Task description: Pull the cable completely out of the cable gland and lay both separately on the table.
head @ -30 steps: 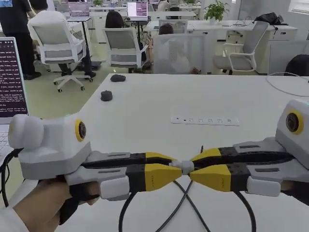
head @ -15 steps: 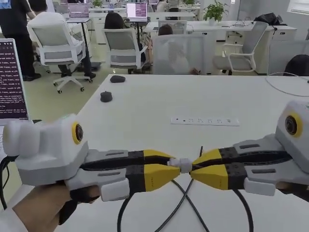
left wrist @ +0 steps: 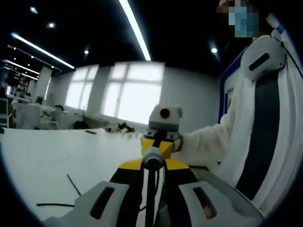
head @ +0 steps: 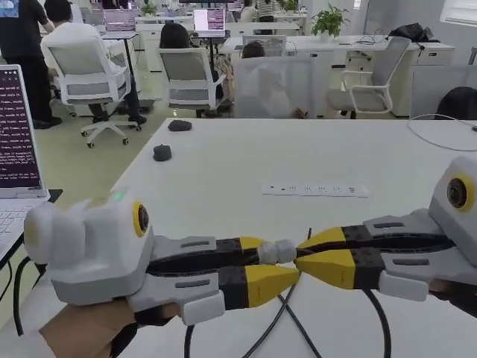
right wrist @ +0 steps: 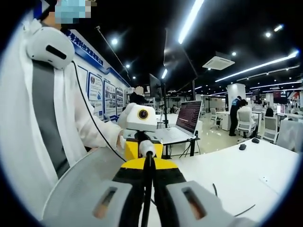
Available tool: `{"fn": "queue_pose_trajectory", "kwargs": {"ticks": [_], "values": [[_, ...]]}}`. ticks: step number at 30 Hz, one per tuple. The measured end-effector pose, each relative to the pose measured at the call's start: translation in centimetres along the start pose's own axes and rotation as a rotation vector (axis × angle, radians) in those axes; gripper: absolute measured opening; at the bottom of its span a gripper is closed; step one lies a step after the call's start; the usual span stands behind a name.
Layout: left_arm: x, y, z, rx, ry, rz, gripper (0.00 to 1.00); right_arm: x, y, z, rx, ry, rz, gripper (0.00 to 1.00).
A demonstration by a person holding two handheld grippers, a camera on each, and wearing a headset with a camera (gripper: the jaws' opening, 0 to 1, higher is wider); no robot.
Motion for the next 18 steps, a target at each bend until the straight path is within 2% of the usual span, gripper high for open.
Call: {"fn": "queue_pose_trajectory", "kwargs": {"ticks": [2,6,10,18], "values": [[0.0,0.0,0.0,-0.021,-0.002,-0.007,0.16,0.0,0.0,0.0,0.005,0.001,0.0,0.03],[-0.2,0.0,-0.1,-0.019,0.005,-0.001,0.15,0.1,0.0,-0.3,0.0,0.024,0.0,0.03],[-0.3,0.1,-0.2,-0.014,0.01,0.008,0.15,0.2,-0.1,-0.6,-0.036,0.059,0.003,0.03],[-1.5,0.7,0.0,-0.01,-0.007,0.049,0.15,-1.5,-1.1,-1.6,-0.115,0.144,-0.032,0.03]]}}
Point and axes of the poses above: the centre of the closed fingertips' face, and the gripper's own axes: x roughly forward along the fingers, y roughly to its left, z roughly out of its top, the point moved 8 cm from there along -x, roughly backward along the fingers, and after that the axes turned 7 degrees about -y, right-handed, at the moved point
